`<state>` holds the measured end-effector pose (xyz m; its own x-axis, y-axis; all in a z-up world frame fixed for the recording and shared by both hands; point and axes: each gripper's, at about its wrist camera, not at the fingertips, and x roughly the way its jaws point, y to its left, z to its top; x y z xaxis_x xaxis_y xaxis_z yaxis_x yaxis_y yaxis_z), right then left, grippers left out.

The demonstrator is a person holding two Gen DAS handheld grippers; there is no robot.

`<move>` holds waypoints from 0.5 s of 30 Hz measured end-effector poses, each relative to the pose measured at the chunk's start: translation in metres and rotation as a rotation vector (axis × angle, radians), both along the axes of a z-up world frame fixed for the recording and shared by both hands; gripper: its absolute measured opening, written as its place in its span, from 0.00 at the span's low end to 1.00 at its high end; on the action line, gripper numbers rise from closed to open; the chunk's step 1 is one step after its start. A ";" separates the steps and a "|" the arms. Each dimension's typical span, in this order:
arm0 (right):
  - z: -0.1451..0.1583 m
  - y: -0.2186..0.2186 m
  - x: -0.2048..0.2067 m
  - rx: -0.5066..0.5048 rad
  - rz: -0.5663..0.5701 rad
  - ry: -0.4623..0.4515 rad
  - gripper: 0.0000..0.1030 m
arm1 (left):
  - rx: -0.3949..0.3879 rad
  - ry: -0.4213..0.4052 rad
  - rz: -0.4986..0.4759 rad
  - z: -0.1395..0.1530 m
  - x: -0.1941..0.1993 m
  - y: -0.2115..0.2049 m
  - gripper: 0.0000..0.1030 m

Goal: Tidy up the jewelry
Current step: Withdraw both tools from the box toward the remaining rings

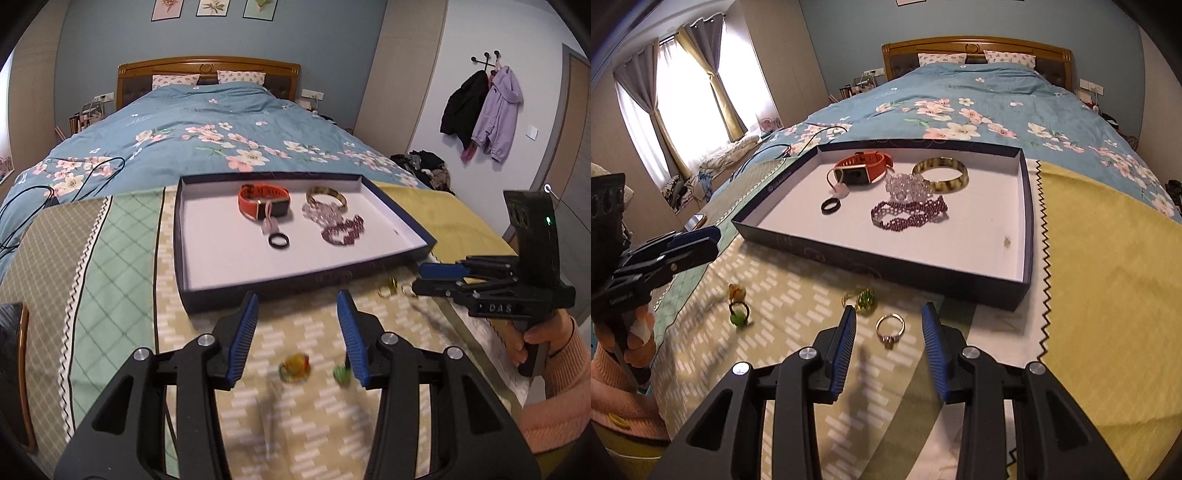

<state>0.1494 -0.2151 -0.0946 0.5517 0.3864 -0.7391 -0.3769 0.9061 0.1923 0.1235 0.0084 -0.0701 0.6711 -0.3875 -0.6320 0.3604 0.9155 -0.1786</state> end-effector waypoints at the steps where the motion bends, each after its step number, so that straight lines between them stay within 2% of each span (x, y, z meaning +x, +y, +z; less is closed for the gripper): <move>1: -0.001 0.000 -0.001 -0.003 0.000 0.001 0.34 | 0.003 0.002 -0.005 -0.002 -0.003 0.000 0.43; 9: -0.004 0.003 -0.006 -0.020 0.004 0.005 0.34 | 0.016 0.026 -0.068 -0.012 -0.025 -0.011 0.43; 15: -0.005 0.008 -0.007 -0.047 0.004 0.002 0.34 | 0.021 0.038 -0.097 -0.015 -0.027 -0.020 0.43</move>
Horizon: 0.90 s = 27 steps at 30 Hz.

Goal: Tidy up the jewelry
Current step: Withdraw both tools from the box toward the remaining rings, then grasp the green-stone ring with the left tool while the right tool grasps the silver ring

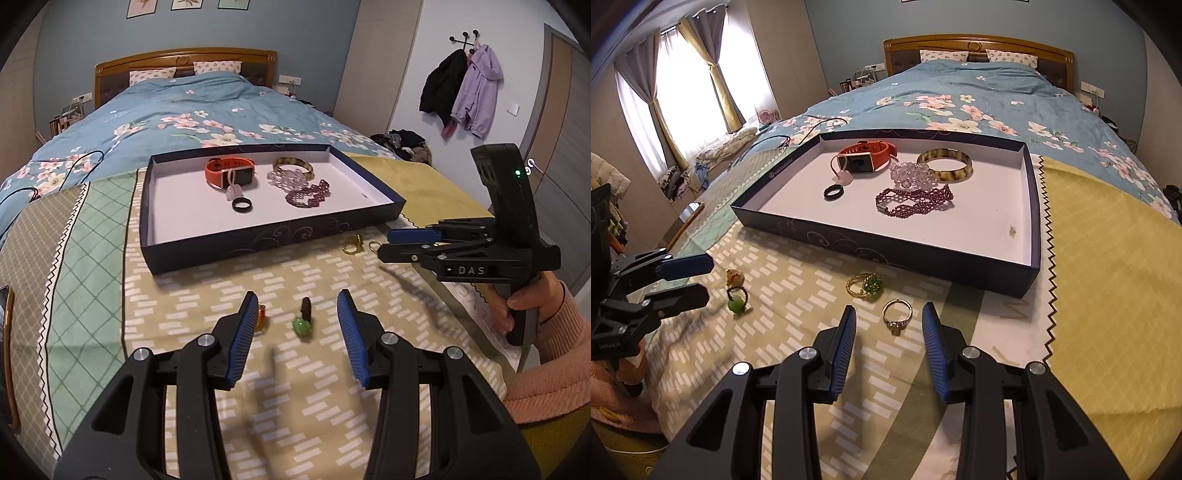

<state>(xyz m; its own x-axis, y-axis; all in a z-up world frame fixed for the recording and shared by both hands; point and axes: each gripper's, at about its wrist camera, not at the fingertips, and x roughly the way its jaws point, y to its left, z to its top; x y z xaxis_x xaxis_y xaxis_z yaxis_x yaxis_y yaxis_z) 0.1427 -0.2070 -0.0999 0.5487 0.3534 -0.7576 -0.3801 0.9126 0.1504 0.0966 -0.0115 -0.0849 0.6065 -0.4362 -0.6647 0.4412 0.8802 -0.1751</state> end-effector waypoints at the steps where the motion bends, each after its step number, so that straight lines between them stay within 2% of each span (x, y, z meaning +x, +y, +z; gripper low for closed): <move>1: -0.001 0.001 0.001 -0.005 0.001 0.002 0.34 | 0.001 0.000 -0.004 0.000 -0.001 -0.001 0.43; 17: -0.003 0.015 0.004 -0.067 0.001 -0.010 0.33 | 0.059 0.065 -0.038 -0.017 0.004 -0.018 0.40; 20: -0.002 0.015 0.003 -0.069 -0.001 -0.010 0.31 | 0.072 0.085 -0.033 -0.020 0.010 -0.020 0.37; 22: -0.003 0.015 0.003 -0.072 -0.005 -0.011 0.30 | 0.076 0.101 -0.026 -0.022 0.013 -0.020 0.31; 27: -0.002 0.011 0.002 -0.073 -0.013 -0.010 0.20 | 0.075 0.120 -0.010 -0.025 0.019 -0.018 0.24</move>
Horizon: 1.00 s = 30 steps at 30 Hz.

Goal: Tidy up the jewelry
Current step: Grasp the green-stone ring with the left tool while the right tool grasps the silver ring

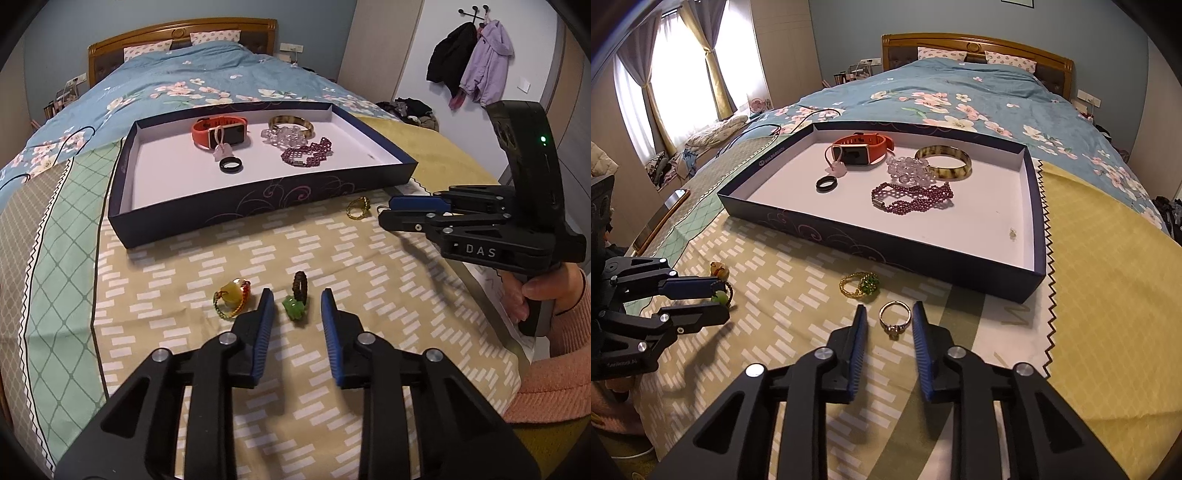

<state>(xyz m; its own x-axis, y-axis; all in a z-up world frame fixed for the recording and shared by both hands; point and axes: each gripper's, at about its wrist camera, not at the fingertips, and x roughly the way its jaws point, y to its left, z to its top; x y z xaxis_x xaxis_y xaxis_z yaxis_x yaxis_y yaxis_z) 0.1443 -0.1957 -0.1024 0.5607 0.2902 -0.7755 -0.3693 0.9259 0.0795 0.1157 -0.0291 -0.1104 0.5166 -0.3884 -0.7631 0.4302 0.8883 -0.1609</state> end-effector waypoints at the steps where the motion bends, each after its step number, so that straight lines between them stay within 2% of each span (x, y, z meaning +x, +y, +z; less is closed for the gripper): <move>1: 0.000 -0.001 0.000 0.001 -0.001 0.001 0.19 | 0.003 -0.001 0.002 0.000 0.000 0.000 0.24; 3: -0.001 -0.002 0.000 0.004 -0.005 0.002 0.15 | 0.011 -0.003 0.011 -0.001 0.002 0.000 0.20; 6: 0.000 -0.004 0.000 0.012 -0.008 0.004 0.15 | 0.007 0.002 0.015 -0.002 0.003 0.002 0.13; 12: 0.000 -0.008 0.000 0.043 -0.015 0.011 0.14 | 0.004 -0.009 0.010 0.000 0.001 0.002 0.13; 14: 0.002 -0.012 -0.001 0.073 -0.018 0.012 0.04 | -0.006 -0.012 0.014 0.001 -0.001 0.003 0.13; 15: 0.003 -0.014 -0.003 0.087 -0.019 0.010 0.02 | -0.015 -0.011 0.015 0.002 0.000 0.004 0.13; 25: 0.004 -0.021 -0.008 0.119 -0.044 0.014 0.02 | -0.039 -0.027 0.016 0.009 -0.002 0.006 0.13; 26: 0.004 -0.021 -0.007 0.112 -0.050 0.014 0.05 | -0.037 -0.026 0.017 0.009 -0.002 0.006 0.13; 28: 0.003 -0.022 -0.006 0.116 -0.060 0.013 0.22 | -0.042 -0.022 0.015 0.009 -0.002 0.006 0.13; 30: 0.002 -0.019 -0.003 0.102 -0.056 0.016 0.26 | -0.046 -0.017 0.016 0.009 -0.002 0.006 0.13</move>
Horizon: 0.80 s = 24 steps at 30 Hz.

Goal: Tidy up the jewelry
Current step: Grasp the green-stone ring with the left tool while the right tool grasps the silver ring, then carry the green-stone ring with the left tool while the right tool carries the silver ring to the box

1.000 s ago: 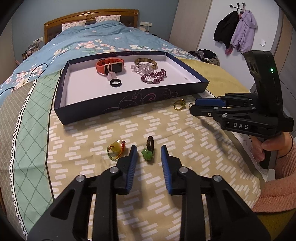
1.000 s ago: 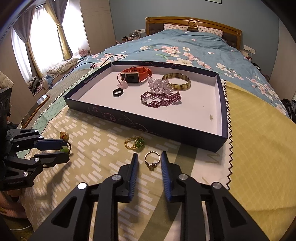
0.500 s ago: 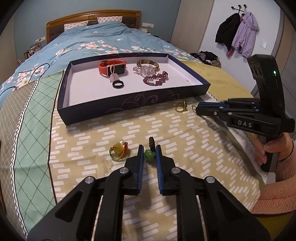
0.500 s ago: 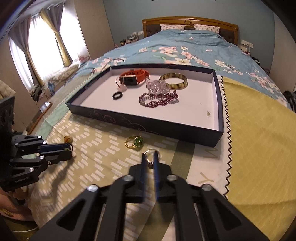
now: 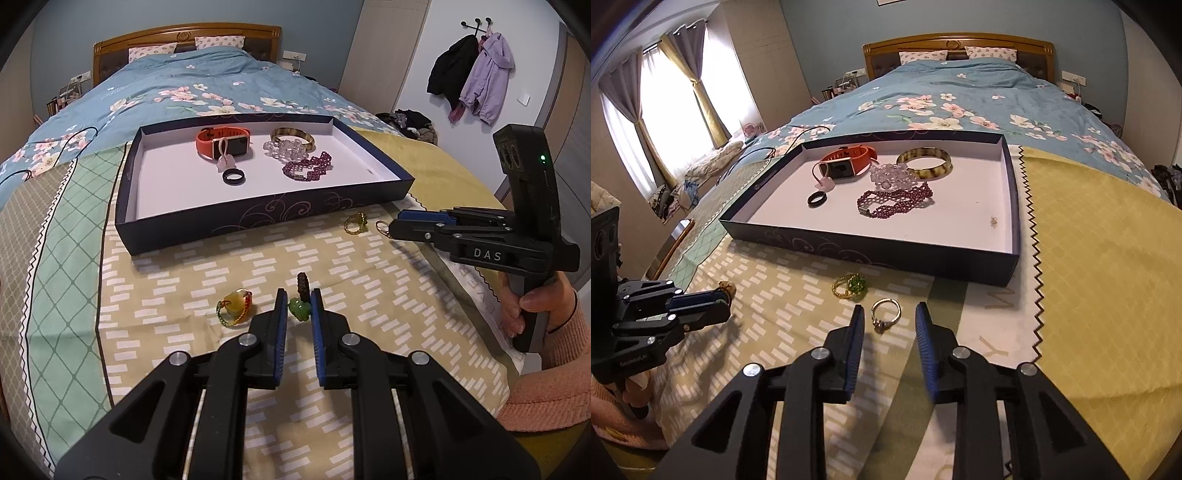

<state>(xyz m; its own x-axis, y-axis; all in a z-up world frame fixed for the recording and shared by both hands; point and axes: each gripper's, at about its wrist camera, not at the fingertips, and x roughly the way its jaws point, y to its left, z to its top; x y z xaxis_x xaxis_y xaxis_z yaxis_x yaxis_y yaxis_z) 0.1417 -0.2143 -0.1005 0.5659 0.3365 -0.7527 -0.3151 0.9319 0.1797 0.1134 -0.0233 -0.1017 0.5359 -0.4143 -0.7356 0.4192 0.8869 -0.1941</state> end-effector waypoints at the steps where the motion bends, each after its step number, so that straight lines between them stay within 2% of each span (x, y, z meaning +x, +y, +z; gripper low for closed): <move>1: -0.001 0.002 0.001 -0.011 0.004 0.006 0.26 | -0.001 0.002 0.000 -0.001 0.000 0.000 0.13; 4: -0.003 0.009 0.002 -0.055 0.018 -0.003 0.26 | -0.003 0.007 0.003 -0.002 0.001 0.000 0.13; 5: -0.003 0.011 0.001 -0.067 0.020 -0.007 0.23 | -0.004 0.009 0.005 -0.002 0.002 0.001 0.13; 6: -0.003 0.012 0.001 -0.076 0.020 -0.008 0.13 | -0.008 0.011 0.006 -0.002 0.002 0.001 0.13; 8: -0.003 0.011 0.001 -0.071 0.022 -0.006 0.09 | -0.011 0.014 0.008 -0.003 0.003 0.002 0.13; 12: -0.002 0.009 0.000 -0.060 0.018 -0.009 0.08 | -0.014 0.014 0.006 -0.004 0.004 0.002 0.13; 14: -0.001 0.007 -0.001 -0.052 0.018 -0.013 0.03 | -0.015 0.014 0.008 -0.004 0.004 0.002 0.13; 24: 0.007 -0.001 -0.008 -0.004 0.012 -0.033 0.03 | -0.028 0.007 0.007 0.000 0.004 0.002 0.13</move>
<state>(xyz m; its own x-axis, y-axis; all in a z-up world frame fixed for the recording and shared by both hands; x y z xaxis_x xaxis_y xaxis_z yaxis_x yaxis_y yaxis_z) 0.1340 -0.2152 -0.0940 0.5860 0.3407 -0.7352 -0.3322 0.9286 0.1655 0.1173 -0.0211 -0.1016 0.5342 -0.4311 -0.7271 0.4113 0.8841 -0.2219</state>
